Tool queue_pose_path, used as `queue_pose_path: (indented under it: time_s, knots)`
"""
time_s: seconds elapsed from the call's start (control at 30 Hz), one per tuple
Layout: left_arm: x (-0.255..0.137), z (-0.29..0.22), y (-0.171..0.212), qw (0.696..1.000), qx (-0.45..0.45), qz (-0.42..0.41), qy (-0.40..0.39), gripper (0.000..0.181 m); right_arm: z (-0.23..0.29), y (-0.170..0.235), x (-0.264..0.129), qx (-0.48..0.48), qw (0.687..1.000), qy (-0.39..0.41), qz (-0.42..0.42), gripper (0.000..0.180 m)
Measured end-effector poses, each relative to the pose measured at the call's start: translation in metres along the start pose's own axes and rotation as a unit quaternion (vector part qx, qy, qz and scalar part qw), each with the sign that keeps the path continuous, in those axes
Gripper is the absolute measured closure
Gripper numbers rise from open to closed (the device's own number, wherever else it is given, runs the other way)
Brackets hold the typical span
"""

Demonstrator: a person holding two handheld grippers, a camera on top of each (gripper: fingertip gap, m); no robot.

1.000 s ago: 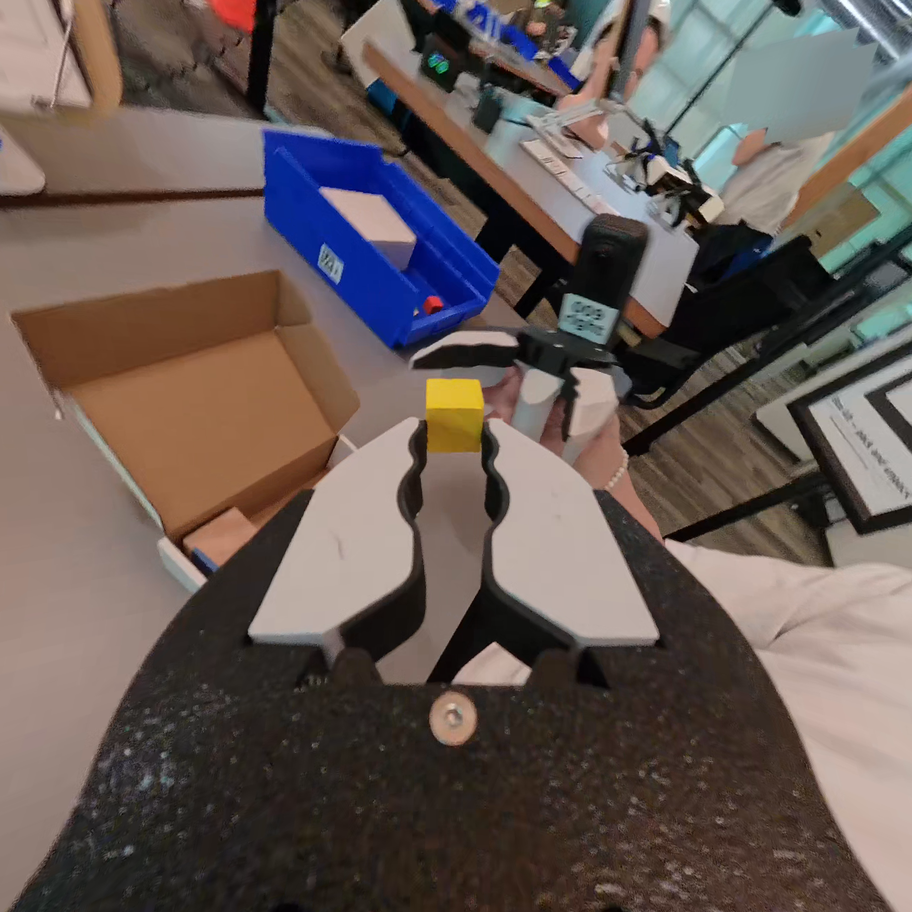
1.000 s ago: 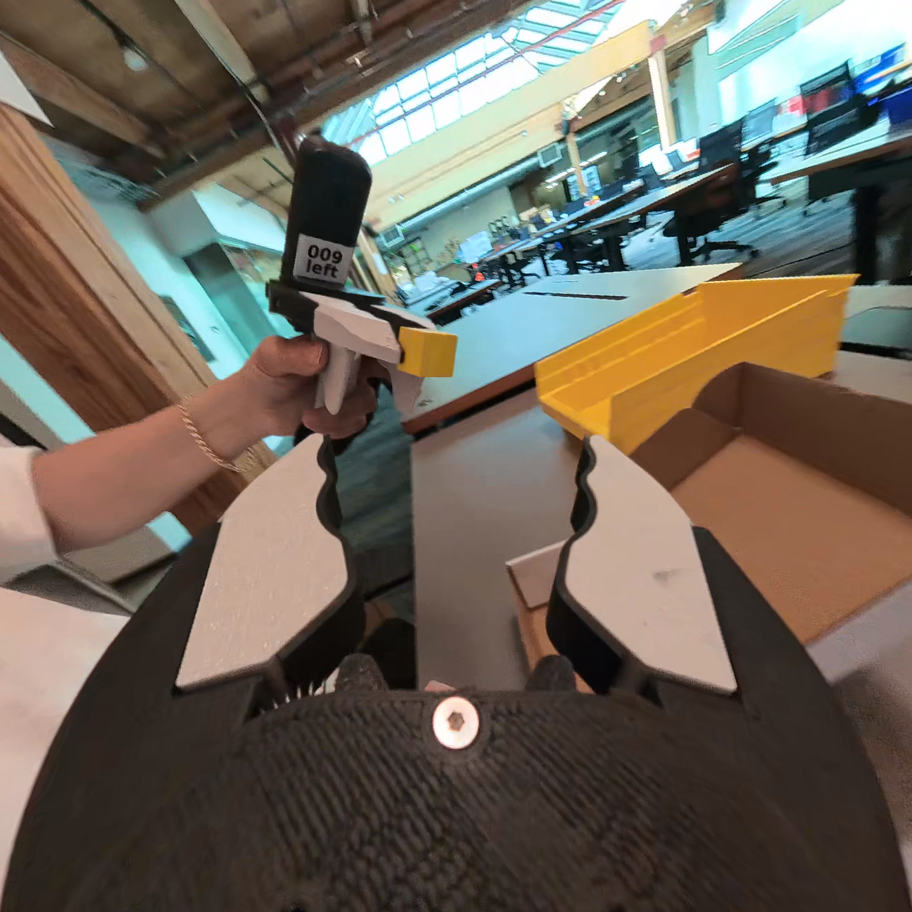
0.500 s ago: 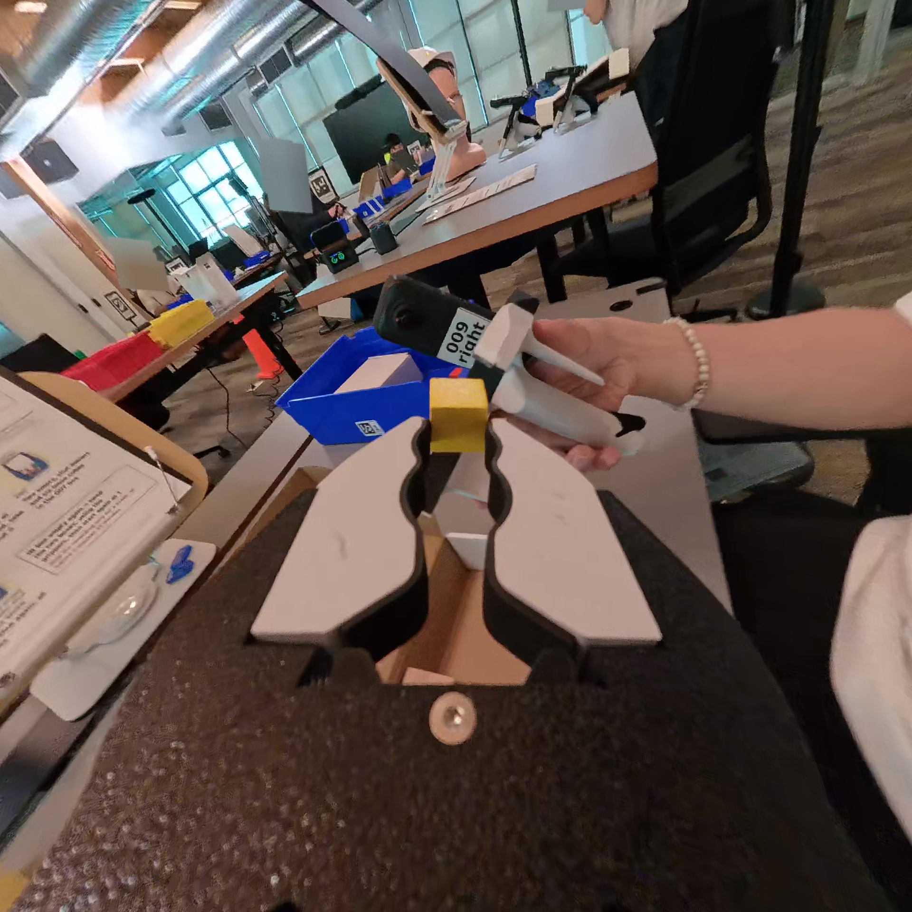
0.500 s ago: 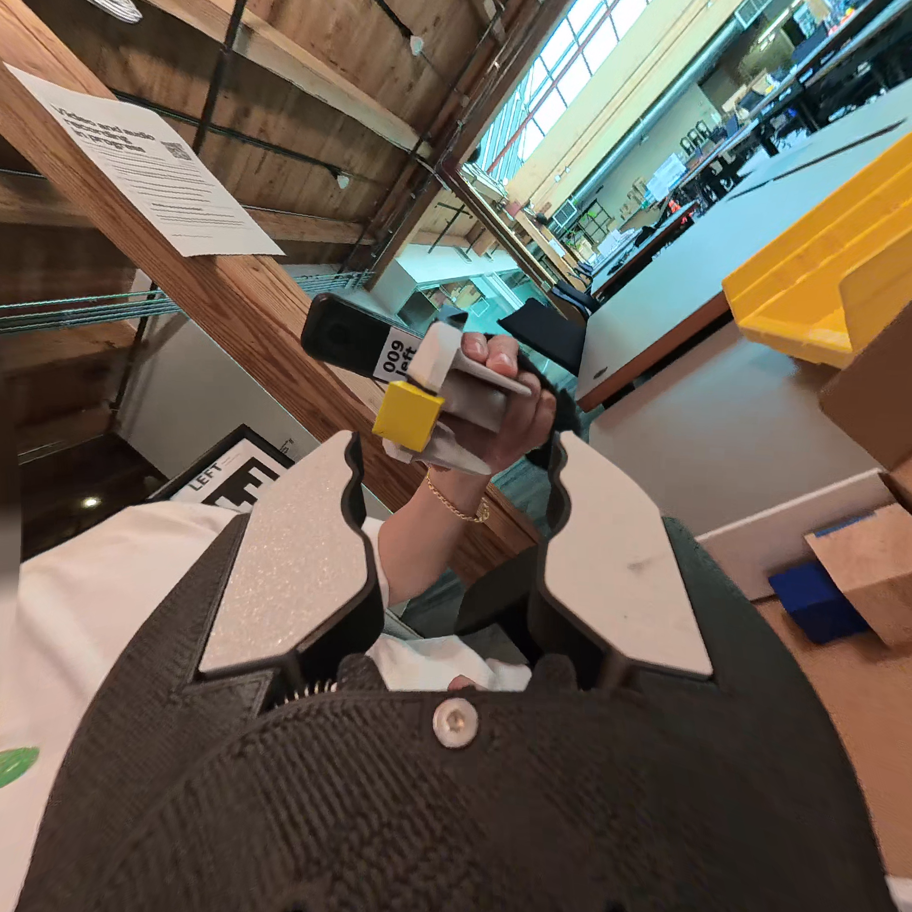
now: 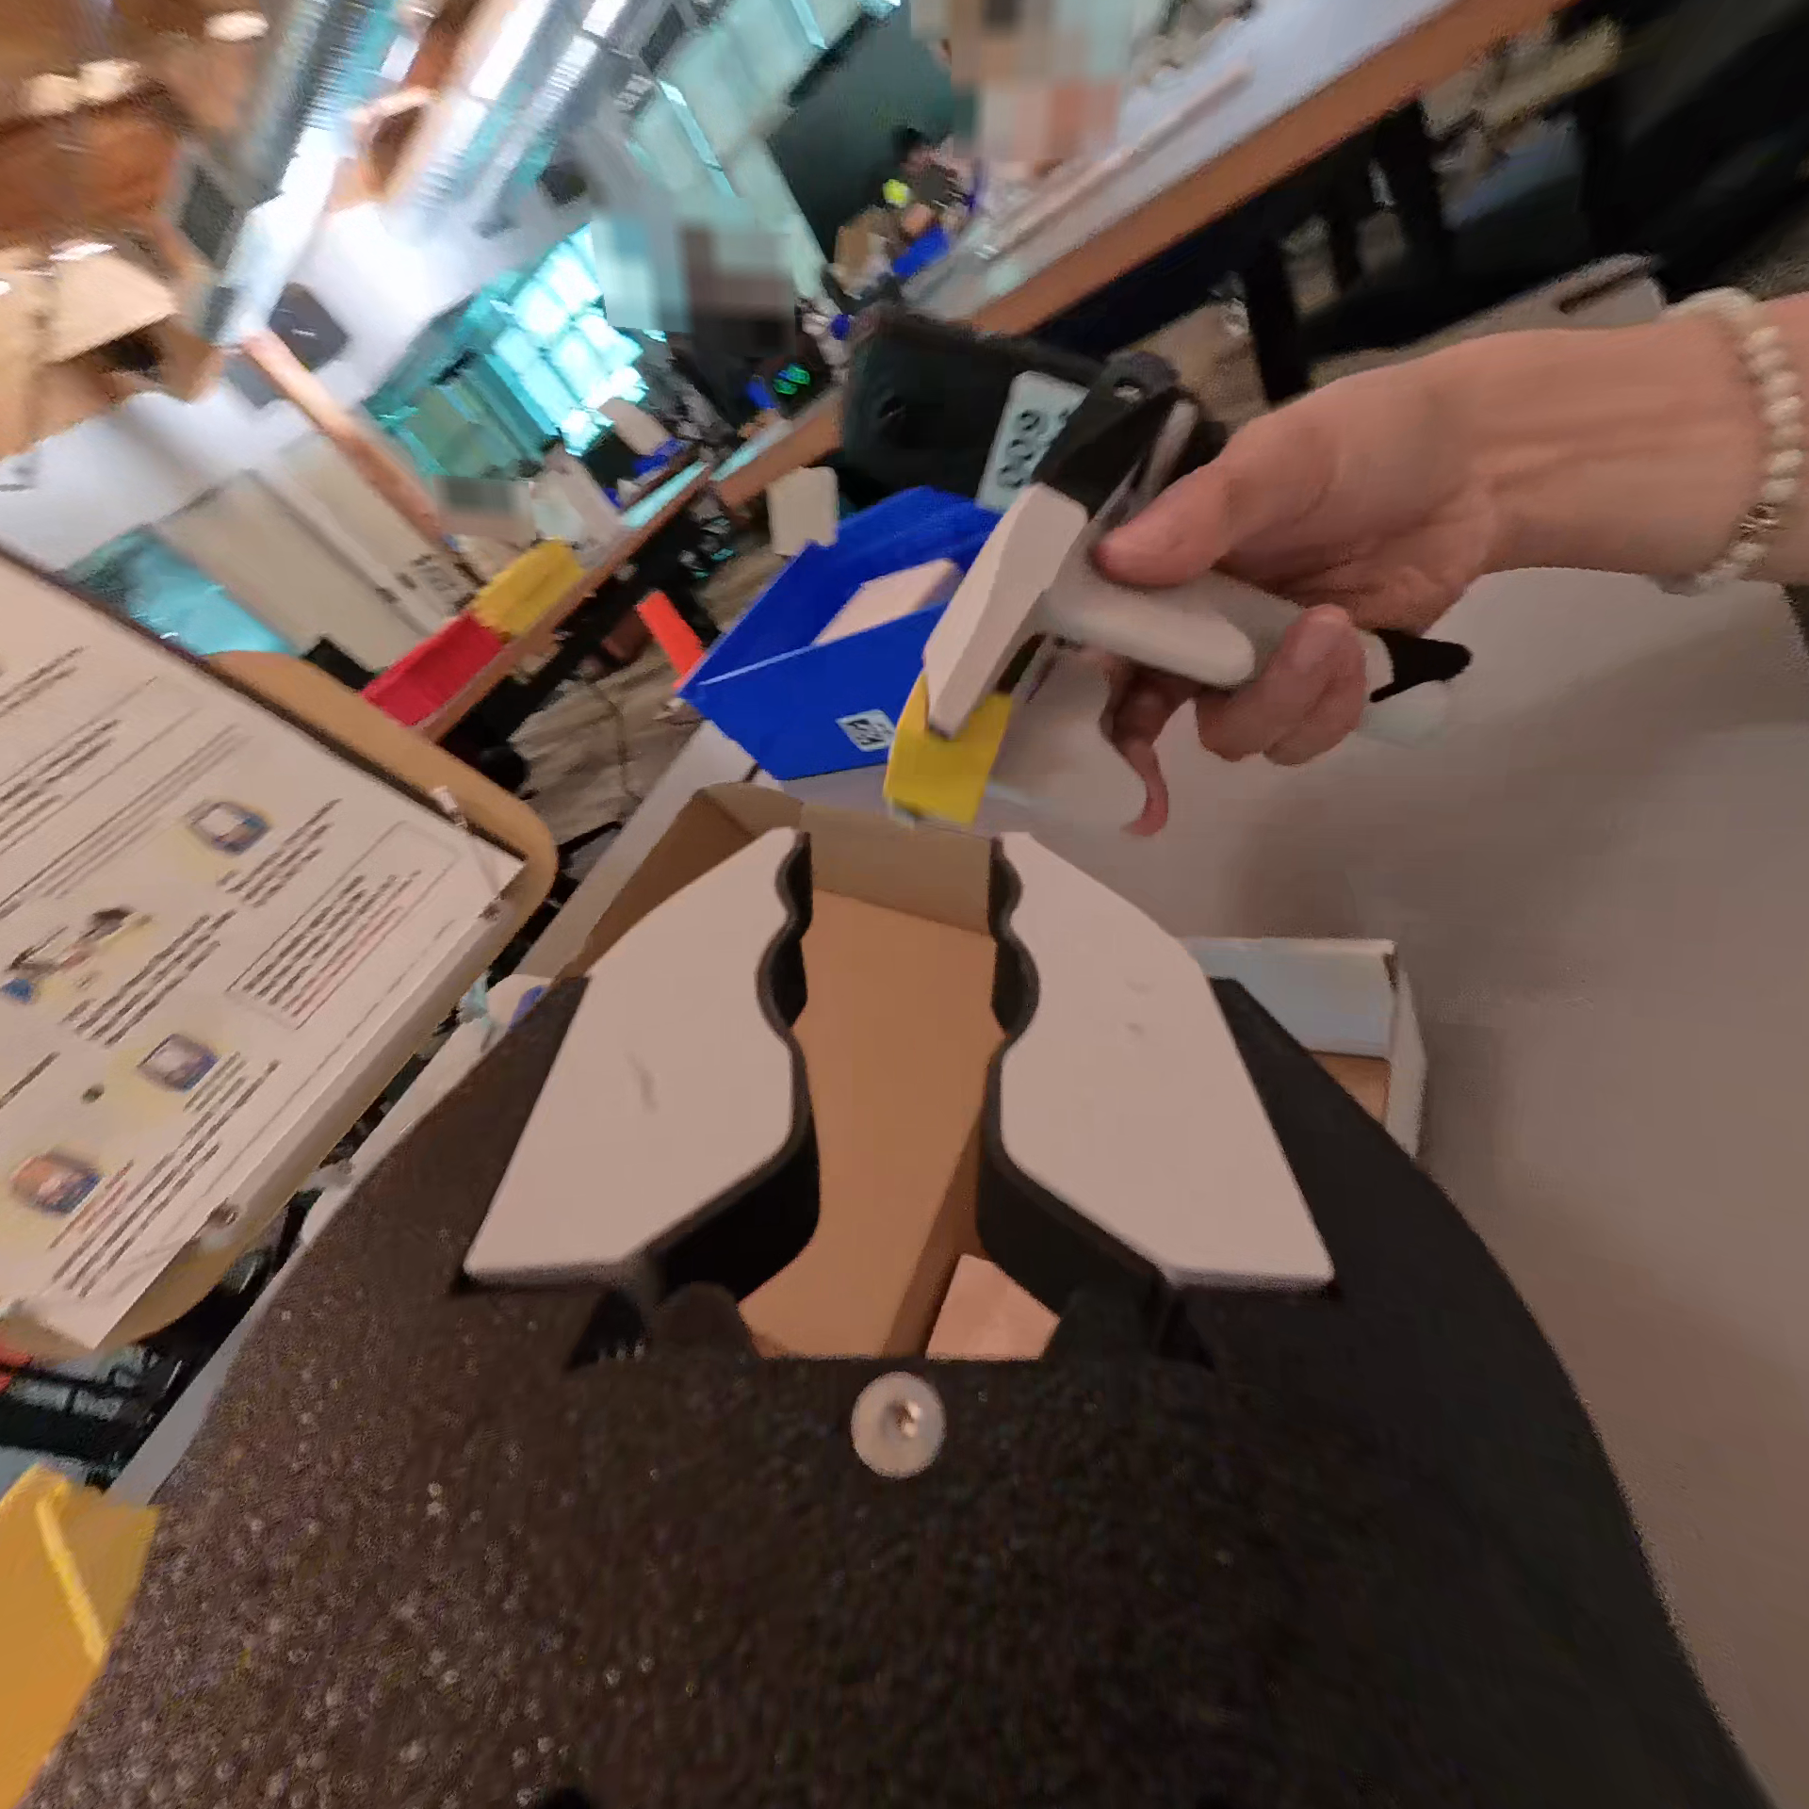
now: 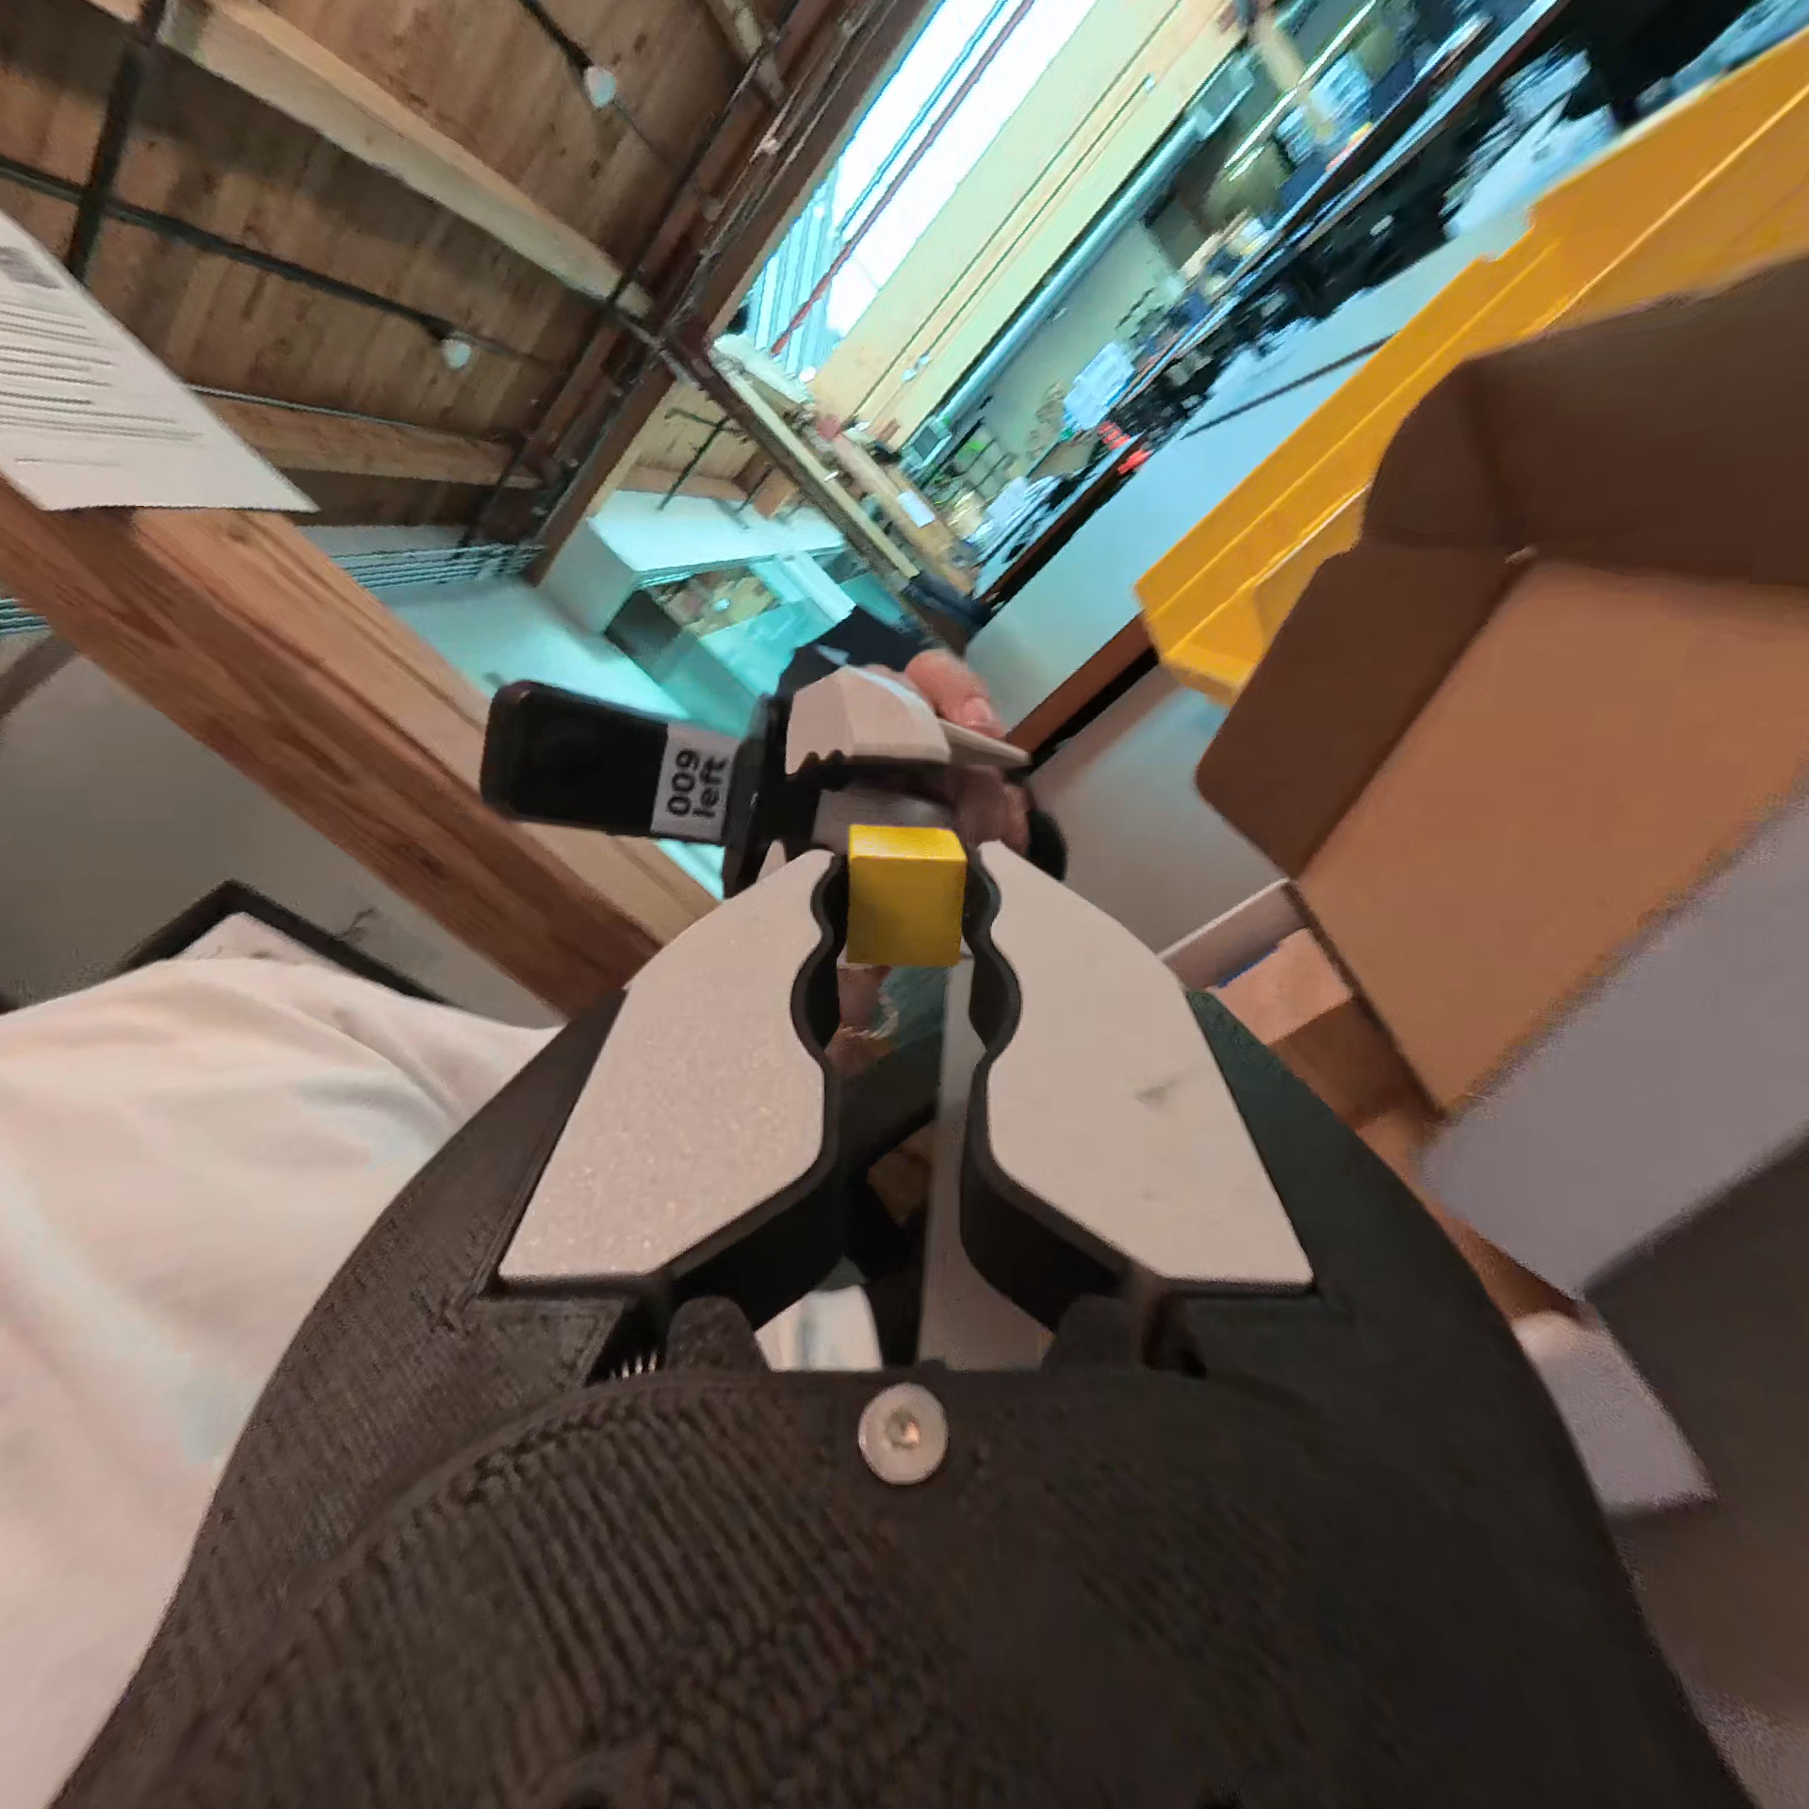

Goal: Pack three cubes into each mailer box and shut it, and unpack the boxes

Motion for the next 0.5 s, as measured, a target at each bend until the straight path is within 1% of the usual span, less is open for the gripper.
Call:
queue_pose_path:
  time_s: [0.03, 0.1, 0.13, 0.17, 0.2, 0.27, 0.3, 0.33, 0.37, 0.4, 0.43, 0.5]
  knots:
    - [-0.003, 0.003, 0.001, 1.000, -0.009, -0.006, -0.013, 0.154, -0.002, -0.009, -0.011, -0.017, 0.999, 0.027, -0.016, 0.157]
    - [-0.012, 0.006, 0.006, 0.999, -0.034, -0.006, -0.025, 0.152, -0.005, -0.037, -0.046, -0.059, 0.991, 0.100, -0.068, 0.157]
    - [-0.017, 0.009, 0.009, 0.998, -0.049, -0.002, -0.035, 0.151, -0.008, -0.051, -0.070, -0.080, 0.981, 0.152, -0.094, 0.157]
    - [-0.022, 0.012, 0.013, 0.997, -0.060, 0.005, -0.044, 0.149, -0.014, -0.065, -0.099, -0.102, 0.963, 0.223, -0.114, 0.157]
    - [-0.027, 0.014, 0.017, 0.996, -0.070, 0.014, -0.051, 0.151, -0.023, -0.077, -0.131, -0.127, 0.935, 0.307, -0.126, 0.157]
    - [-0.034, 0.018, 0.025, 0.994, -0.088, 0.029, -0.058, 0.154, -0.044, -0.097, -0.204, -0.153, 0.852, 0.487, -0.120, 0.157]
    - [-0.035, 0.017, 0.029, 0.994, -0.094, 0.037, -0.050, 0.155, -0.052, -0.104, -0.239, -0.149, 0.809, 0.558, -0.110, 0.157]
    - [-0.036, 0.015, 0.033, 0.993, -0.097, 0.050, -0.037, 0.157, -0.060, -0.110, -0.268, -0.140, 0.774, 0.609, -0.100, 0.157]
    - [-0.037, 0.015, 0.037, 0.992, -0.099, 0.066, -0.030, 0.157, -0.069, -0.112, -0.290, -0.122, 0.750, 0.644, -0.087, 0.157]
    - [-0.037, 0.015, 0.042, 0.991, -0.102, 0.082, -0.029, 0.157, -0.081, -0.111, -0.304, -0.098, 0.741, 0.661, -0.064, 0.157]
    - [-0.037, 0.016, 0.047, 0.989, -0.103, 0.097, -0.030, 0.157, -0.092, -0.108, -0.312, -0.075, 0.739, 0.668, -0.041, 0.157]
    - [-0.037, 0.014, 0.055, 0.986, -0.104, 0.125, -0.024, 0.157, -0.112, -0.106, -0.320, -0.063, 0.729, 0.681, -0.014, 0.157]
Point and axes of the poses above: each gripper's, where its closed fingertips meet, x out along the fingers, y out of its underside, z = x × y across the jaws, the point moved 2 cm from there along -x, back along the fingers, and after that the axes turned 2 degrees about x, right-handed, at the moved point
